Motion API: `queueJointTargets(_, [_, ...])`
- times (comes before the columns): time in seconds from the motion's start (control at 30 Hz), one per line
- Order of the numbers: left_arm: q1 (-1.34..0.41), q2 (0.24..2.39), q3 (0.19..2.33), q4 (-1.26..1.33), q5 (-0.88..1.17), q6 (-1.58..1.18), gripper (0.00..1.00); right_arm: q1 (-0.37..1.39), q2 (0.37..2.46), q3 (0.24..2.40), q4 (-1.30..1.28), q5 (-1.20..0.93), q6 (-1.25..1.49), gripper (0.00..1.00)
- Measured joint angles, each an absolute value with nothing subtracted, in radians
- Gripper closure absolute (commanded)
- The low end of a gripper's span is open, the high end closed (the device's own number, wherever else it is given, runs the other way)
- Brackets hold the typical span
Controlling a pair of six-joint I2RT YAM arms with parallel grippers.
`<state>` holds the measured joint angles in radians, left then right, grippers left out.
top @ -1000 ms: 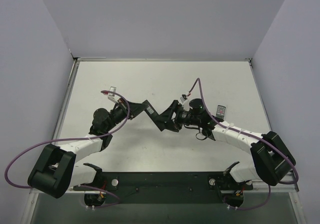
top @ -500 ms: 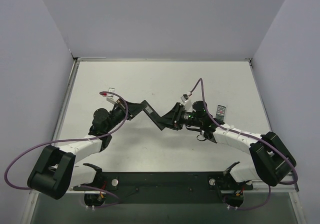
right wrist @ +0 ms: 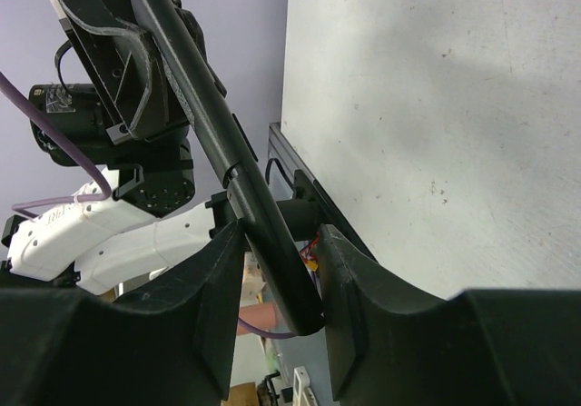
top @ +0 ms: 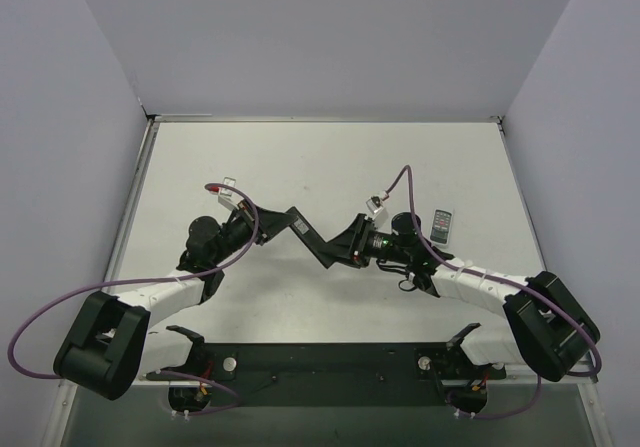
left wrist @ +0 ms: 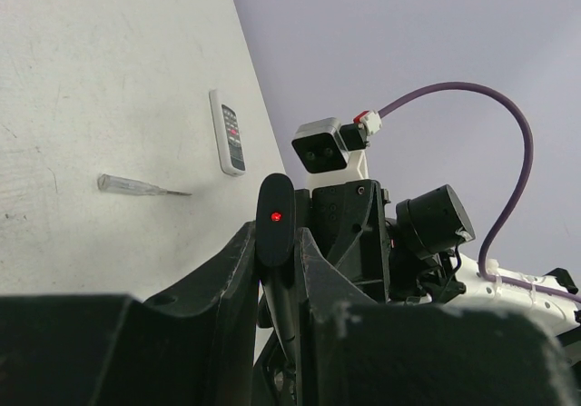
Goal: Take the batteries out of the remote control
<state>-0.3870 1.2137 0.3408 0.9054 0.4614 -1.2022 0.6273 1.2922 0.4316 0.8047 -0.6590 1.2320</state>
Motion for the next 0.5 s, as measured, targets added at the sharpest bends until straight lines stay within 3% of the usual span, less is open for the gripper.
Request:
queueJointTargets(0.13, [-0.387, 1.213, 0.341, 0.905, 0.461, -1.203, 1.0, 0.62, 1.292, 0.432, 0.804, -0.665, 1.229, 0.68])
queueJointTargets(0.17, [-0.387, 1.212, 0.341, 0.904, 0.461, -1.203, 1.0, 0.62, 1.292, 0.432, 0.804, -0.668, 1.23, 0.6])
queueJointTargets(0.2, [-0.387, 1.209, 0.341, 0.903, 0.461, -1.202, 1.0, 0.62, 1.292, 0.431, 0.805, -0.67, 1.23, 0.57])
queueJointTargets(0.33, [-0.369, 1.191, 0.341, 0.9, 0.426, -1.172, 1.0, 0.609, 1.291, 0.391, 0.781, -0.68, 1.228, 0.73])
queueJointTargets(0.5, [-0.364, 1.19, 0.343, 0.89, 0.396, -1.157, 1.0, 0.597, 1.289, 0.379, 0.751, -0.693, 1.226, 0.76])
